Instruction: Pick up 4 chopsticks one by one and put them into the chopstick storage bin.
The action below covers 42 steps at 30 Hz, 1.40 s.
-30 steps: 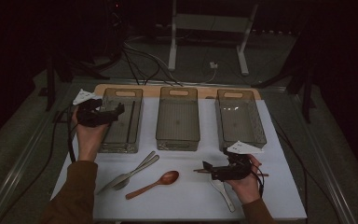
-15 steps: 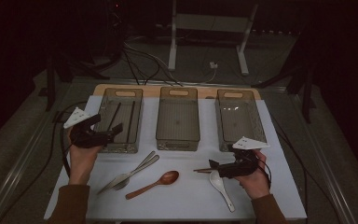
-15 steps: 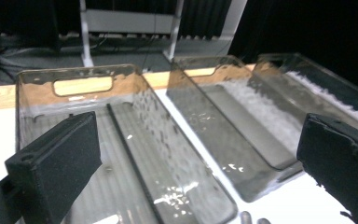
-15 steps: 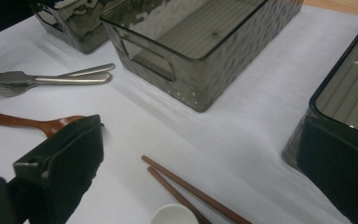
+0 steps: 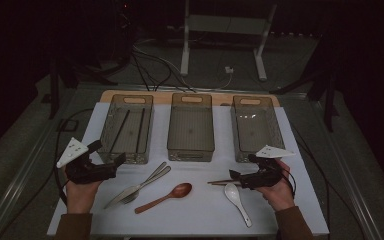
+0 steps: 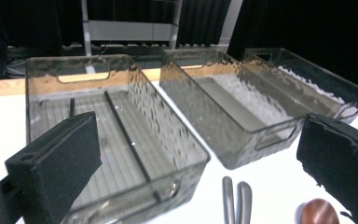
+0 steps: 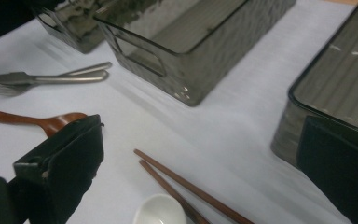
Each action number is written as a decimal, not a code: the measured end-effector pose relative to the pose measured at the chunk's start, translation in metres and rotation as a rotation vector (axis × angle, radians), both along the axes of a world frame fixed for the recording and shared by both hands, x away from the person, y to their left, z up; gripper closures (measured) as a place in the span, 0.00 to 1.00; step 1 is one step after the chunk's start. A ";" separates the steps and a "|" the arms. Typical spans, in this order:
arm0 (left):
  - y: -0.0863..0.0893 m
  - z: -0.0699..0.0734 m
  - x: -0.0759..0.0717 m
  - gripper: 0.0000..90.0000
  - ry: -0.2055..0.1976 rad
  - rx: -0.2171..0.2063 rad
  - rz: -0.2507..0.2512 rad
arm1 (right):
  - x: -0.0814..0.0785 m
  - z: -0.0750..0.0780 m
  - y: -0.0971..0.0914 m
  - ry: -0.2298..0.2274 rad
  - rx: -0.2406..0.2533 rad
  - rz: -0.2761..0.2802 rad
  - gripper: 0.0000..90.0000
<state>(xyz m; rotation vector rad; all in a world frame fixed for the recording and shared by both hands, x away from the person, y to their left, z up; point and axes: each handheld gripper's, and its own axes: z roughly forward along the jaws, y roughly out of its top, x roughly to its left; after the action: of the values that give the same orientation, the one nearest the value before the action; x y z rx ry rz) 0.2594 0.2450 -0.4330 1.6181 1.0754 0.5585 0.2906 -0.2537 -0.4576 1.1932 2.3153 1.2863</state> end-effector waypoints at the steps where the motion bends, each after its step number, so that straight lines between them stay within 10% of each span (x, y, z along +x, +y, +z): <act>1: 0.000 -0.002 -0.002 0.01 0.001 -0.001 0.006 | 0.000 0.000 -0.001 0.002 -0.008 -0.003 0.01; 42: -0.004 -0.022 -0.014 0.01 0.018 0.014 0.005 | 0.027 -0.030 -0.057 0.164 -0.290 0.051 0.13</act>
<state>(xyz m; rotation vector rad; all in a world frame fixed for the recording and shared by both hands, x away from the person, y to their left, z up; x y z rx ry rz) 0.2453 0.2412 -0.4550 1.6355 1.0915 0.5575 0.3174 -0.3108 -0.4878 1.1857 2.5542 0.8545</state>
